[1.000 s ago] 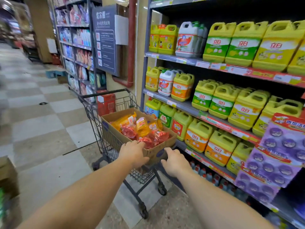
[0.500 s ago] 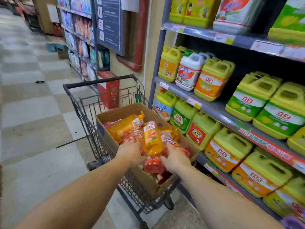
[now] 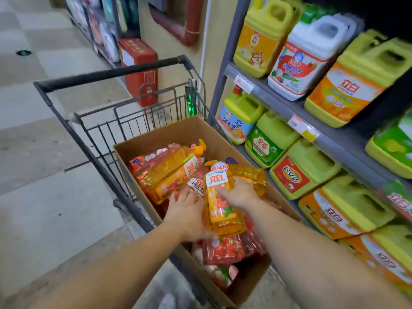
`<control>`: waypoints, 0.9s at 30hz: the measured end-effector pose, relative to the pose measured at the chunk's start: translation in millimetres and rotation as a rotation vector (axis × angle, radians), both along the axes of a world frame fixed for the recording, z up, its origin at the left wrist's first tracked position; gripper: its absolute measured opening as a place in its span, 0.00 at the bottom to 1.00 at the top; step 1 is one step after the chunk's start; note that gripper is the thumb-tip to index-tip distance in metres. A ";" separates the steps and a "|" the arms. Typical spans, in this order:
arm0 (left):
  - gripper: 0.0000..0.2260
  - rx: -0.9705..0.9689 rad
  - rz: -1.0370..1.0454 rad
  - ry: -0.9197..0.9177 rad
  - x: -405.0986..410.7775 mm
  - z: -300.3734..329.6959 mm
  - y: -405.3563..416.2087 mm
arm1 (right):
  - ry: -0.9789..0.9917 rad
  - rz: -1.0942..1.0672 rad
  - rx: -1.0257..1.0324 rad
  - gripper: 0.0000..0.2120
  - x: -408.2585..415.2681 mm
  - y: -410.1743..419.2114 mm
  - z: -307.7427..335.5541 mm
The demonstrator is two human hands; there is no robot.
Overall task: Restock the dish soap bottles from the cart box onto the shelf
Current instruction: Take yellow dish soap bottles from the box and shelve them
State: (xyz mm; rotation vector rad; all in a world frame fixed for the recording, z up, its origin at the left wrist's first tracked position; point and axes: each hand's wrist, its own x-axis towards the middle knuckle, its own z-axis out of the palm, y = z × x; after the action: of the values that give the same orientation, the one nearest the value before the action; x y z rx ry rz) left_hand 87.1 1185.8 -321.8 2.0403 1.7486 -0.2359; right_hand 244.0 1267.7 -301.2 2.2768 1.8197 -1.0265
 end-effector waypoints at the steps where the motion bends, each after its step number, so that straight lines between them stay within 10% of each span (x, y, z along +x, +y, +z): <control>1: 0.54 0.000 -0.014 0.010 -0.6 -1.6 0.7 | -0.005 -0.008 -0.015 0.43 -0.8 7.2 -4.7; 6: 0.50 0.055 -0.042 0.033 0.0 -7.0 -1.5 | 0.001 -0.099 -0.119 0.51 -3.5 27.5 -15.9; 12: 0.49 0.052 -0.034 0.031 0.1 -9.9 -3.4 | 0.284 -0.304 -0.166 0.30 -0.7 28.8 -13.7; 17: 0.47 0.086 -0.032 0.013 0.4 -9.3 -5.3 | 0.401 -0.376 -0.128 0.46 -2.0 18.7 -8.7; 27: 0.43 0.147 -0.026 -0.190 -3.9 -4.2 3.0 | 0.787 -0.435 -0.132 0.14 27.8 4.2 19.2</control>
State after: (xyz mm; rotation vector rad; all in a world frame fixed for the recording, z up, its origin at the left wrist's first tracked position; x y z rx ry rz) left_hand 83.2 1188.9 -326.0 2.1116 1.6664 0.0793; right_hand 271.7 1271.9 -282.0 2.4234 1.3374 -2.2895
